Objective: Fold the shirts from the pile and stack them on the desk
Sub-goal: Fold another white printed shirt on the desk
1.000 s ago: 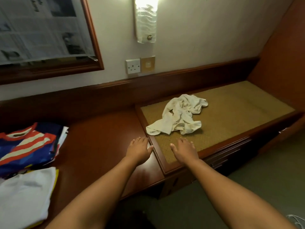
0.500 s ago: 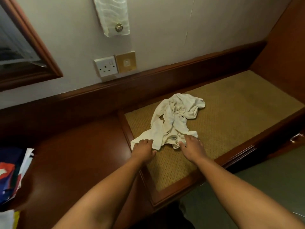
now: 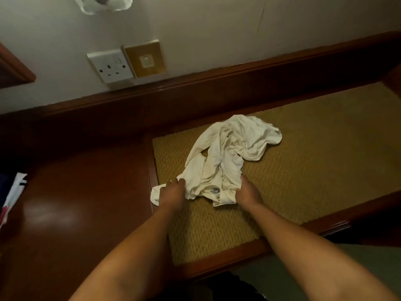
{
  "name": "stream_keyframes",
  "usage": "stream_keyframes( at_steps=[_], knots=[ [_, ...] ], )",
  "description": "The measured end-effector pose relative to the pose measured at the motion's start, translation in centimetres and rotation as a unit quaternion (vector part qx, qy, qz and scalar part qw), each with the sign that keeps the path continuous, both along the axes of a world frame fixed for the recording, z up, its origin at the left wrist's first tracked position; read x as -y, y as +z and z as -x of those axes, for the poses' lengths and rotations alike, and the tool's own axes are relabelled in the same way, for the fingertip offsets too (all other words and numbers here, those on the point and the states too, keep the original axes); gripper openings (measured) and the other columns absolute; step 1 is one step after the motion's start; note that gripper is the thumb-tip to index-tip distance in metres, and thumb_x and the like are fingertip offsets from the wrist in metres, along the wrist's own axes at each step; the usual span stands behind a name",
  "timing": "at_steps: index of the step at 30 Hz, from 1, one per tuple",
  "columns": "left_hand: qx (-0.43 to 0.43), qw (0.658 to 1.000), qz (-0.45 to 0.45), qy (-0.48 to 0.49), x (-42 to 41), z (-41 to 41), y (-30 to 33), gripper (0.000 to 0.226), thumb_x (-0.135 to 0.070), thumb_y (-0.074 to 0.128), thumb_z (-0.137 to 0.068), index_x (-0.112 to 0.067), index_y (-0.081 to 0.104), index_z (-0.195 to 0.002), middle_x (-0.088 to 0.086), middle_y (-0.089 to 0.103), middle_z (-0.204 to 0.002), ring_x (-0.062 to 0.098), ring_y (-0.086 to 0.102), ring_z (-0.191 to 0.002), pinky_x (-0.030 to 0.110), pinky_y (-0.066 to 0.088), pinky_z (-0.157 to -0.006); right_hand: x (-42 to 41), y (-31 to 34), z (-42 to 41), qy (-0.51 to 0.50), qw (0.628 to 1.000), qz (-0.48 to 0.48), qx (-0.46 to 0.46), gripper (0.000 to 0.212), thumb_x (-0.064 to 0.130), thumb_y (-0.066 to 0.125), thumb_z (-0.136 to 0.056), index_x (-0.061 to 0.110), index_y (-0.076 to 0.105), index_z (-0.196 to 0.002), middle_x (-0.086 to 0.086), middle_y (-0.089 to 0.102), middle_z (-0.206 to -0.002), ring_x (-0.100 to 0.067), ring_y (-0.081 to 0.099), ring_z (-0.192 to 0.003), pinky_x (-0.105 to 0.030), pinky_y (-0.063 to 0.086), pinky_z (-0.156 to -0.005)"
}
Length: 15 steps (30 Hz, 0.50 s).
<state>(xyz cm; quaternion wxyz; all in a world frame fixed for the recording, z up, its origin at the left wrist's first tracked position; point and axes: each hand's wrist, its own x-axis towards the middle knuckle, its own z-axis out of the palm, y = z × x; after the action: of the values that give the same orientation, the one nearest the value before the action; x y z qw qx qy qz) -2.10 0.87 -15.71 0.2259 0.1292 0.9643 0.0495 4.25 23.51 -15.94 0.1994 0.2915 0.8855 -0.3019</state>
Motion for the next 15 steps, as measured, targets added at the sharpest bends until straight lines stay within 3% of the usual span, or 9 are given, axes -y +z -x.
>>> stream_keyframes(
  at_steps=[3,5,8,10,12,15],
  knots=[
    [-0.027,0.996,-0.062,0.053,1.3,0.0,0.4,0.031,-0.007,0.049,-0.09,-0.008,0.056,-0.12,0.014,0.058,-0.12,0.029,0.059,-0.104,0.033,0.045,-0.084,0.3,0.0,-0.7,-0.09,0.991,0.077,-0.063,0.046,0.012,0.048,-0.092,0.01,0.048,-0.137,-0.013,0.055,-0.133,-0.031,0.053,-0.119,-0.034,0.044,-0.097],
    [-0.04,0.992,-0.09,0.075,2.6,-0.4,0.7,0.029,-0.012,0.048,-0.093,-0.009,0.055,-0.121,0.014,0.056,-0.124,0.029,0.058,-0.107,0.032,0.044,-0.085,1.0,0.6,-1.4,-0.151,0.976,0.109,-0.113,0.037,0.013,0.05,-0.092,0.012,0.056,-0.128,-0.01,0.062,-0.121,-0.028,0.058,-0.107,-0.032,0.046,-0.087],
    [0.019,0.999,-0.042,0.005,4.6,-2.2,0.4,0.056,-0.035,0.051,-0.094,-0.022,0.031,-0.145,0.012,0.031,-0.147,0.032,0.036,-0.132,0.042,0.036,-0.103,2.4,2.0,-2.7,-0.21,0.957,0.119,-0.164,0.027,0.014,0.054,-0.09,0.013,0.06,-0.116,-0.007,0.066,-0.107,-0.024,0.06,-0.093,-0.031,0.048,-0.075],
    [0.048,0.998,-0.001,-0.044,5.2,-3.4,-0.2,0.066,-0.039,0.053,-0.091,-0.027,0.022,-0.148,0.009,0.023,-0.151,0.031,0.027,-0.137,0.046,0.032,-0.106,4.1,3.2,-3.8,-0.227,0.944,0.137,-0.196,0.022,0.011,0.057,-0.089,0.012,0.063,-0.11,-0.003,0.064,-0.096,-0.019,0.059,-0.083,-0.026,0.044,-0.065],
    [-0.008,0.999,-0.012,-0.04,5.1,-3.7,-0.6,0.05,-0.027,0.053,-0.09,-0.021,0.037,-0.137,0.01,0.04,-0.138,0.029,0.041,-0.124,0.041,0.041,-0.095,5.6,4.4,-5.2,-0.244,0.927,0.159,-0.236,0.019,0.008,0.056,-0.088,0.014,0.063,-0.104,0.003,0.063,-0.087,-0.012,0.058,-0.075,-0.023,0.041,-0.056],
    [-0.024,0.994,-0.102,0.026,5.9,-4.3,-1.0,0.025,-0.018,0.047,-0.094,-0.009,0.052,-0.116,0.012,0.057,-0.118,0.026,0.056,-0.102,0.031,0.045,-0.079,7.8,5.1,-8.0,-0.263,0.914,0.165,-0.263,0.014,0.014,0.054,-0.09,0.015,0.063,-0.101,0.001,0.063,-0.086,-0.016,0.059,-0.076,-0.027,0.046,-0.058]
  ],
)
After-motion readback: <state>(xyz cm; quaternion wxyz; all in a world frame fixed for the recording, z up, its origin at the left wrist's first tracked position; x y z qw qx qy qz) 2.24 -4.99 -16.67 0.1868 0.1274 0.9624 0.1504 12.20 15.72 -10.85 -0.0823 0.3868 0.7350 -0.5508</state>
